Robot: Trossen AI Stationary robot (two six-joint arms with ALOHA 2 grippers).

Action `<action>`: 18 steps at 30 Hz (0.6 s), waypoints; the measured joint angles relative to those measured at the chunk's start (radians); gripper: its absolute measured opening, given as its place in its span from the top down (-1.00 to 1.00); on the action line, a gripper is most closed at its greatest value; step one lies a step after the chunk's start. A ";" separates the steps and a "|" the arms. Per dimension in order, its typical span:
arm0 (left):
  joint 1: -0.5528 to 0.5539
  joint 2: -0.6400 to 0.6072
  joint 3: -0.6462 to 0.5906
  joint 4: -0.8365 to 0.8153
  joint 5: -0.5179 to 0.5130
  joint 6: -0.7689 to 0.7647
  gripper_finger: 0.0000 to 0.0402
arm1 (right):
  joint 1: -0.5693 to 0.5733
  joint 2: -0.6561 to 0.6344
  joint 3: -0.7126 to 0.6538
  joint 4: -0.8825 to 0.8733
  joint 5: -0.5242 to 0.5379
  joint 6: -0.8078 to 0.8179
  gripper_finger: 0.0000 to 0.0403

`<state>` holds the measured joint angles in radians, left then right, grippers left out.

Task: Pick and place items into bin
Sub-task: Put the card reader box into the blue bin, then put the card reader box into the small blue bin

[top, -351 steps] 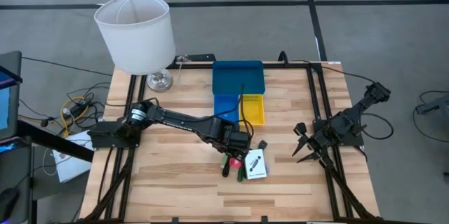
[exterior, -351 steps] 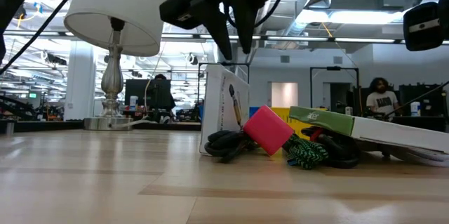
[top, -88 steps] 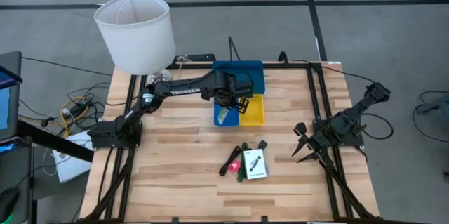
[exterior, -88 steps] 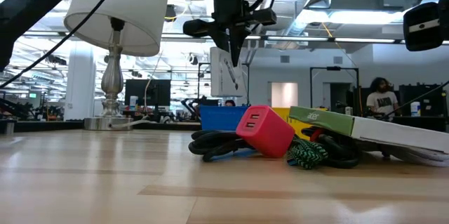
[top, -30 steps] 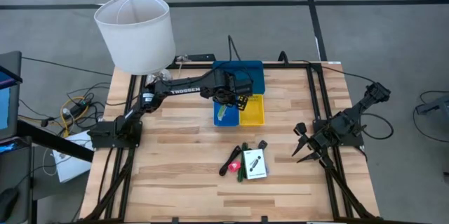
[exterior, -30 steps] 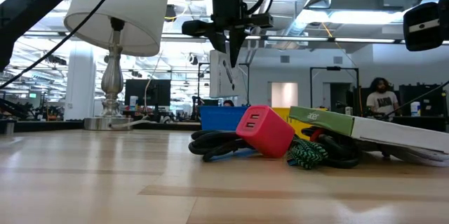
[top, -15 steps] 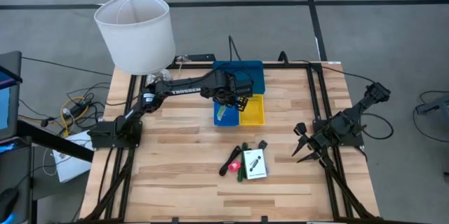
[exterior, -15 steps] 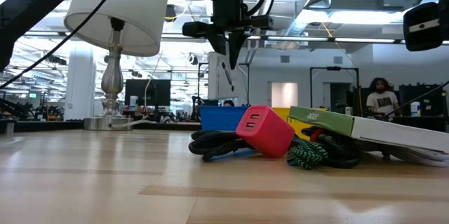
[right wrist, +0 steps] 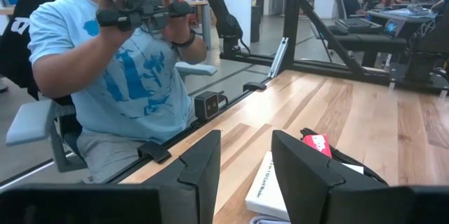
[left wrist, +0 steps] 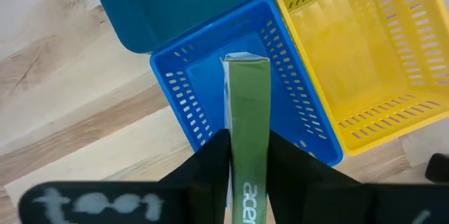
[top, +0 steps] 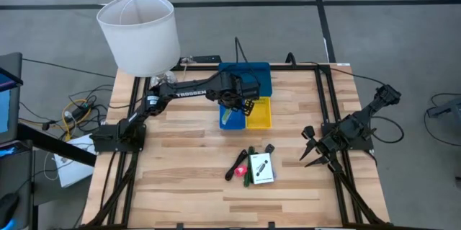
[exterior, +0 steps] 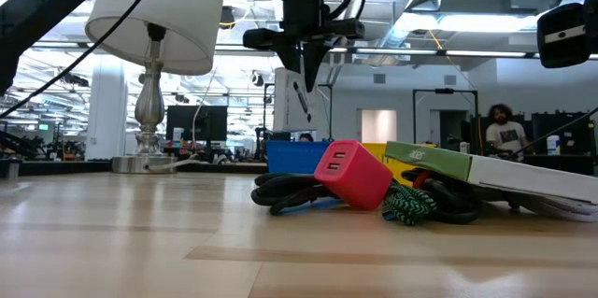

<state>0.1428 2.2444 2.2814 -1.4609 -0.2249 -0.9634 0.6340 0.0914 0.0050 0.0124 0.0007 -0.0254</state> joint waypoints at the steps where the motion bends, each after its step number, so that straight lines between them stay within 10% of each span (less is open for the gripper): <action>1: 0.000 0.000 0.000 0.000 0.000 0.000 0.65 | 0.000 0.000 0.000 0.000 0.000 0.000 0.38; 18: 0.005 -0.001 0.000 0.020 -0.020 -0.071 -0.05 | 0.000 0.000 0.000 0.000 0.000 0.000 0.38</action>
<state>0.1474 2.2436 2.2814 -1.4410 -0.2447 -1.0344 0.6340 0.0912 0.0049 0.0124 0.0008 -0.0254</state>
